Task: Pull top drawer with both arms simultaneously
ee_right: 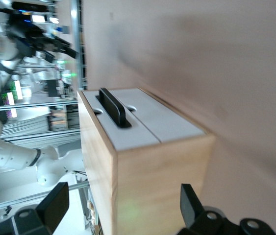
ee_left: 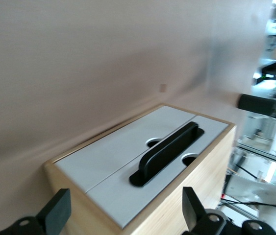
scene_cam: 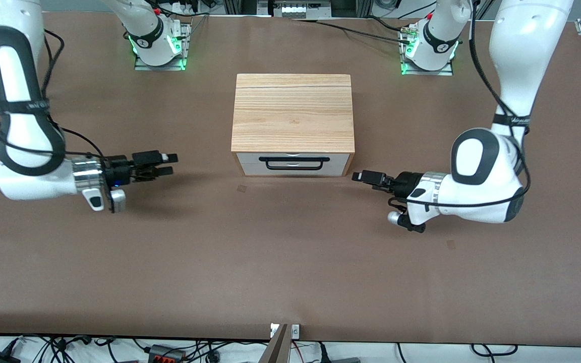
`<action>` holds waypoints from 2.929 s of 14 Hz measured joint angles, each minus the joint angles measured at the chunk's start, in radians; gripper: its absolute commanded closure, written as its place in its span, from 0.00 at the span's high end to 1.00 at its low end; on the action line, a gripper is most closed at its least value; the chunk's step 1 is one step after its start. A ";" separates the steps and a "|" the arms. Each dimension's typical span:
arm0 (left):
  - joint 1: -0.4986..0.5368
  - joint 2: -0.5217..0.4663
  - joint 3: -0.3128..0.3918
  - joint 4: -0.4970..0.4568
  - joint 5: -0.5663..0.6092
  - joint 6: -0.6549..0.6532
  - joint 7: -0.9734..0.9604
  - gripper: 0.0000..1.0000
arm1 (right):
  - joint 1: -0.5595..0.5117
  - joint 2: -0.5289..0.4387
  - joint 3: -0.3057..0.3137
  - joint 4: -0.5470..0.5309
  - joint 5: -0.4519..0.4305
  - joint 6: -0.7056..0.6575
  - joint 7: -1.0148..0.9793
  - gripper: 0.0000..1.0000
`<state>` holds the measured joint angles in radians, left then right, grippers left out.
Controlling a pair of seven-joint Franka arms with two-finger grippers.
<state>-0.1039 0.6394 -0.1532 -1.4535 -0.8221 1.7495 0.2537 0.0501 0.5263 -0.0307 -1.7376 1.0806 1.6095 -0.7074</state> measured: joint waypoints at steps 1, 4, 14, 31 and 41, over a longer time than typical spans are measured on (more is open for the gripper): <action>0.000 0.018 -0.002 -0.016 -0.070 0.013 0.057 1.00 | 0.027 0.030 0.001 -0.005 0.055 0.022 -0.058 1.00; -0.001 0.042 -0.010 -0.107 -0.237 0.062 0.213 1.00 | 0.121 0.106 0.003 -0.058 0.290 0.069 -0.242 1.00; -0.017 0.082 -0.103 -0.282 -0.442 0.164 0.318 0.78 | 0.327 0.177 0.004 -0.151 0.704 0.153 -0.370 0.58; 0.012 0.082 -0.139 -0.326 -0.540 0.170 0.347 0.18 | 0.335 0.172 0.003 -0.164 0.724 0.136 -0.327 0.00; 0.011 0.082 -0.136 -0.304 -0.543 0.188 0.395 0.16 | 0.334 0.172 0.002 -0.145 0.732 0.156 -0.325 0.00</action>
<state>-0.0933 0.7218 -0.2894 -1.7577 -1.3653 1.9377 0.6486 0.3838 0.6984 -0.0284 -1.8826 1.8128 1.7651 -1.0323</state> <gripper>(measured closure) 0.758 0.824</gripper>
